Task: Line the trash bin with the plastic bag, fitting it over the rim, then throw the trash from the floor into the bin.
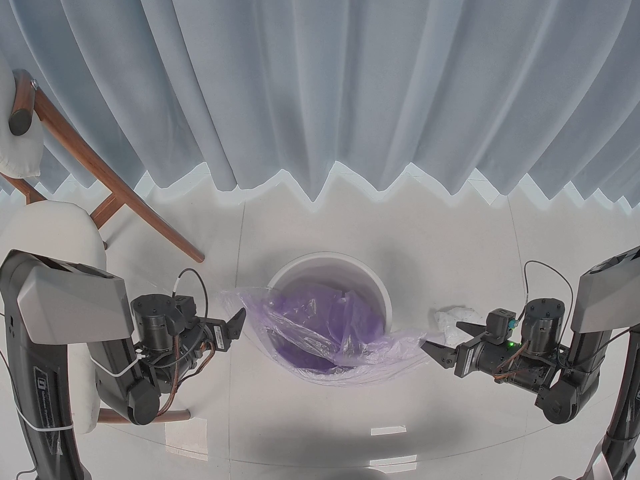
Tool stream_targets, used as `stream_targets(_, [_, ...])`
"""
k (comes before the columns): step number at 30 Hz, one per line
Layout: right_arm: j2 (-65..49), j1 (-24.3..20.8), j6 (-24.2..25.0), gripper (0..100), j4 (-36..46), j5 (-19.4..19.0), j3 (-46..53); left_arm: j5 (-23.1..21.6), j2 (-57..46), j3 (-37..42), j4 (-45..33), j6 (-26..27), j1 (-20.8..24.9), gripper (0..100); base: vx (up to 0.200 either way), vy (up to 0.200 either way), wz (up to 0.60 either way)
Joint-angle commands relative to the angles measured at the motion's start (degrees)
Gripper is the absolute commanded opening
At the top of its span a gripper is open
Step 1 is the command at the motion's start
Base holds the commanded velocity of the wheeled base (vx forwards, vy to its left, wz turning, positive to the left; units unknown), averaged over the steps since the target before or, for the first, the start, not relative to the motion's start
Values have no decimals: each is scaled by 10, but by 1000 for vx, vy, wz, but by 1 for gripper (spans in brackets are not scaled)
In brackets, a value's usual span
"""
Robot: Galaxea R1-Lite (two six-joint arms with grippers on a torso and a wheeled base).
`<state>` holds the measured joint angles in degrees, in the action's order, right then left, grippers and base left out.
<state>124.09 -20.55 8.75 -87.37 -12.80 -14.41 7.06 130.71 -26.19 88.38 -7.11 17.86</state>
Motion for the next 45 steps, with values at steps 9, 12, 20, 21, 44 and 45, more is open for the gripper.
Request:
stream_targets(9, [-36,21,-109,100,-25,-115,-20,-1,-84,46,5,3,7,100,0,0,0])
stream_targets(12, [-57,25,-112,100,-23,-123,-46,-2,-143,90,4,3,35,100,0,0,0])
stream_targets(20, [-62,-4,-145,100,-20,-181,-60,3,-186,108,4,2,52,100,0,0,0])
stream_targets(21, [-56,-16,-150,100,-18,-188,-54,4,-187,104,4,2,50,100,0,0,0])
stream_targets(44, [106,-77,-205,100,9,-191,-164,19,-211,102,3,-10,38,100,0,0,0])
stream_targets(45, [110,-77,-208,100,10,-191,-165,19,-211,102,3,-10,38,100,0,0,0])
